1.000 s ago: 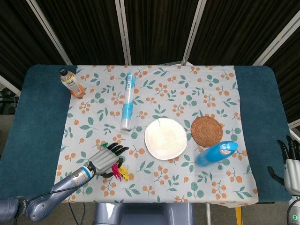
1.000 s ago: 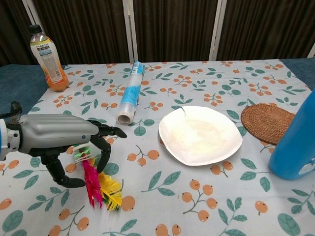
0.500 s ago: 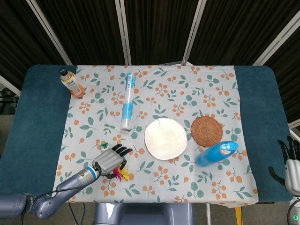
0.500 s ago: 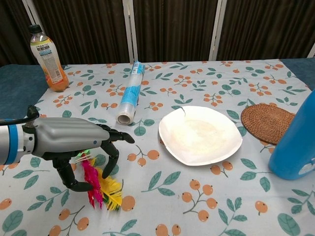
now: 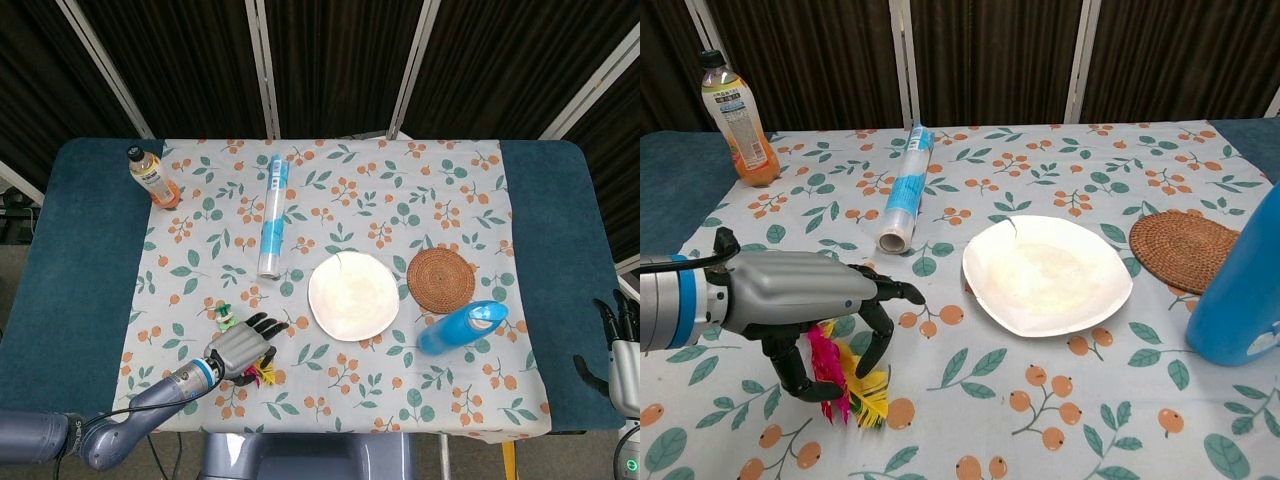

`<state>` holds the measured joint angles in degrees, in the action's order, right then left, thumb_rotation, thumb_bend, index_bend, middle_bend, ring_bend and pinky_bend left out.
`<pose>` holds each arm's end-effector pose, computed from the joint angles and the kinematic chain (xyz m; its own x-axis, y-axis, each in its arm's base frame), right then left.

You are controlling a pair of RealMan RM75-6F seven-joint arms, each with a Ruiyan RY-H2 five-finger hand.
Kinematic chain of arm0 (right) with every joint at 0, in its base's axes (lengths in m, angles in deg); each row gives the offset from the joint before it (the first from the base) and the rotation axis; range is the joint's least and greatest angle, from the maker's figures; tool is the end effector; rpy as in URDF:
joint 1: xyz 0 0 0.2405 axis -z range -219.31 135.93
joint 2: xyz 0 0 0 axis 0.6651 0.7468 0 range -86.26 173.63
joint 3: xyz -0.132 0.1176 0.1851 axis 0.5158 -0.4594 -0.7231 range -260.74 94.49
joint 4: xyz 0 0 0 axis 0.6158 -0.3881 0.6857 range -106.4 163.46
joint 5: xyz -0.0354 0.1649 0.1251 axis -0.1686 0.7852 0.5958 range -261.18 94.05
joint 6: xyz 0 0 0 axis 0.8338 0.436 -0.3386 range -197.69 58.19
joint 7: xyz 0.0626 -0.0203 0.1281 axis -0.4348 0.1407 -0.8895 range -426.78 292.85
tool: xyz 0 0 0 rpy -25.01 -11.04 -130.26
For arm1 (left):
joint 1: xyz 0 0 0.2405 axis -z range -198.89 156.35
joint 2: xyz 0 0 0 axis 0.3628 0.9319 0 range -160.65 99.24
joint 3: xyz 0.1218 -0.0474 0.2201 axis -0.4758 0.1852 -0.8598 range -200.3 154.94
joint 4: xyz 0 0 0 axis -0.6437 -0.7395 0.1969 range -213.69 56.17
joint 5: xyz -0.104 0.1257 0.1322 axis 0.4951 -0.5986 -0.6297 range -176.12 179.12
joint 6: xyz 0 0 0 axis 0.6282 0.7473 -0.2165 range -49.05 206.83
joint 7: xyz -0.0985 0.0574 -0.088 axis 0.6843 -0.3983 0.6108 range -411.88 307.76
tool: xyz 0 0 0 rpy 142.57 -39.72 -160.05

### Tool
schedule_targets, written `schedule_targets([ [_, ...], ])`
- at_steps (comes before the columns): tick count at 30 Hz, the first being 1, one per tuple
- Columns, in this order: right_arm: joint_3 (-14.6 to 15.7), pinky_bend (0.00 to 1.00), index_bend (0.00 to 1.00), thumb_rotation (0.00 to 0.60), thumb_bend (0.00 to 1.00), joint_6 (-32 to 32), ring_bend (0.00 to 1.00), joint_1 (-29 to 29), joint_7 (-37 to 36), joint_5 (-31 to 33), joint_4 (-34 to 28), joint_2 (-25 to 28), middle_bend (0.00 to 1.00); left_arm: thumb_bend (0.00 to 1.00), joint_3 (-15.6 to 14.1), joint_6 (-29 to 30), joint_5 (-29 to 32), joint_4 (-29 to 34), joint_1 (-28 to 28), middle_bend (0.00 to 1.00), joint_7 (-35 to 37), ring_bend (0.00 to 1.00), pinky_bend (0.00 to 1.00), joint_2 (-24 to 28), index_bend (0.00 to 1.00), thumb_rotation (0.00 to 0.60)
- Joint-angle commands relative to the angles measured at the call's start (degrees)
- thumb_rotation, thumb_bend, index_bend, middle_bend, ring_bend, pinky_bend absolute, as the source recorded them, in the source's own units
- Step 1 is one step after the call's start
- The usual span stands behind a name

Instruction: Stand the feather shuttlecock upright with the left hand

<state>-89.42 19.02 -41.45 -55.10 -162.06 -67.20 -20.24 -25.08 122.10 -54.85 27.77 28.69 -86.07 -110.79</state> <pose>-0.3242 -0.1624 0.1783 0.5256 0.0455 0.8495 -0.8372 0.2053 0.5070 -0.1214 0.2514 -0.0377 0.6781 0.4932 0.5449 0.7015 -0.6554 -0.2798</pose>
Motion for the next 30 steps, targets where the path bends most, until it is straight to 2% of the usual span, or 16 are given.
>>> schedule_targets([
  [1, 0.01, 0.00, 0.14, 0.600, 0.17, -0.03, 0.00, 0.00, -0.02, -0.02, 0.01, 0.01, 0.00, 0.35, -0.32, 0.40, 0.33, 0.07, 0.35, 0.00, -0.15, 0.00, 0.00, 0.29, 0.52, 0.600],
  [9, -0.01, 0.00, 0.14, 0.600, 0.17, -0.04, 0.00, 0.01, 0.05, 0.02, -0.07, -0.06, 0.00, 0.35, -1.00, 1.22, 1.04, 0.33, 1.12, 0.00, -0.04, 0.00, 0.00, 1.09, 0.52, 0.600],
  [16, 0.00, 0.00, 0.14, 0.600, 0.17, 0.04, 0.00, 0.00, 0.25, -0.13, 0.03, -0.09, 0.00, 0.37, -1.60, 1.57, 2.11, -0.08, 1.64, 0.00, 0.30, 0.00, 0.00, 0.43, 0.57, 0.600],
  [20, -0.05, 0.00, 0.14, 0.600, 0.17, 0.06, 0.00, 0.03, 0.13, -0.04, 0.02, -0.08, 0.00, 0.41, -1.70, 1.80, 2.28, -0.15, 1.79, 0.00, 0.53, 0.00, 0.00, 0.25, 0.63, 0.600],
  [30, -0.04, 0.00, 0.14, 0.600, 0.17, 0.08, 0.00, 0.04, 0.08, -0.14, 0.03, -0.07, 0.00, 0.49, -2.32, 2.33, 2.64, -0.17, 2.25, 0.00, 0.89, 0.00, 0.00, 0.57, 0.64, 0.600],
])
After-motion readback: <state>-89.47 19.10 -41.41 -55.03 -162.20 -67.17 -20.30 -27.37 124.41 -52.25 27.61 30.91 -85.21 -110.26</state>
